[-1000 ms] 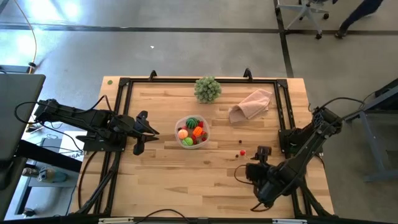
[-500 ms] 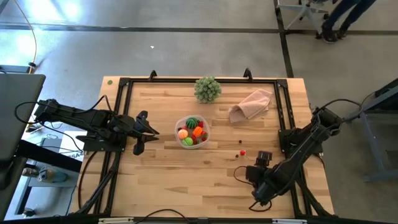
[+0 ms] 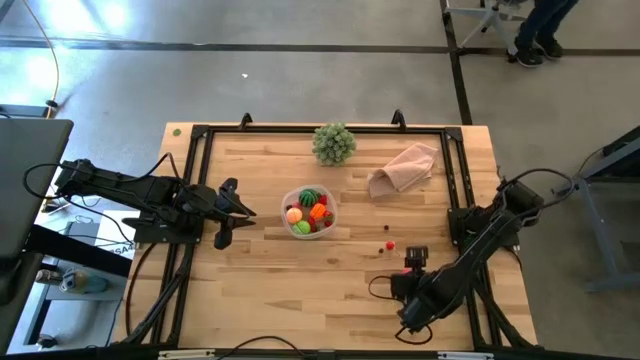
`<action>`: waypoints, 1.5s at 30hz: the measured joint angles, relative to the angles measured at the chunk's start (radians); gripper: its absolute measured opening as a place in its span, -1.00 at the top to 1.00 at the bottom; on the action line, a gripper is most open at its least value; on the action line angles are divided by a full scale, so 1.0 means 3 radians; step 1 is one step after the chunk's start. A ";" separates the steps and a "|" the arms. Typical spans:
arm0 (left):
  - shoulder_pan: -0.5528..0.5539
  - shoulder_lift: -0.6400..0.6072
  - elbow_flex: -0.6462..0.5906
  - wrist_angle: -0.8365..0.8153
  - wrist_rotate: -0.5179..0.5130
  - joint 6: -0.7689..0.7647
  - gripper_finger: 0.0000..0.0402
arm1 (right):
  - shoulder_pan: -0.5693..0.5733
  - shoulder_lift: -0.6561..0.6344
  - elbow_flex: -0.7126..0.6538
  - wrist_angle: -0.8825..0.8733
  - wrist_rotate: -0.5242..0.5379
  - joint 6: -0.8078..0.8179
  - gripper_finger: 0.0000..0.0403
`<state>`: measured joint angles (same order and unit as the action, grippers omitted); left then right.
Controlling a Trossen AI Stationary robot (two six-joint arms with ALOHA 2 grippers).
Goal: Pick and placing Produce into tupperware
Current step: Put the red apple into the transparent bin
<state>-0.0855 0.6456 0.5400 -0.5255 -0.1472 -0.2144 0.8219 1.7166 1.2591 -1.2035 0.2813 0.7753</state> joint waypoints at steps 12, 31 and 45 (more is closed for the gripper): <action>-0.0001 0.0000 0.0000 0.0000 0.0000 0.0000 0.49 | 0.0029 0.0176 0.0003 0.0075 -0.0237 0.0334 -0.31; -0.0001 0.0000 0.0000 0.0000 0.0001 0.0001 0.49 | 0.0050 0.0350 0.0005 0.0152 -0.0243 0.0583 -0.31; -0.0001 -0.0001 0.0000 0.0000 -0.0001 0.0000 0.49 | 0.0055 0.0592 0.0004 0.0194 -0.0343 0.0809 -0.31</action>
<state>-0.0856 0.6453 0.5400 -0.5255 -0.1474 -0.2145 0.8383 1.8942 1.2602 -1.1454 0.1785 1.0181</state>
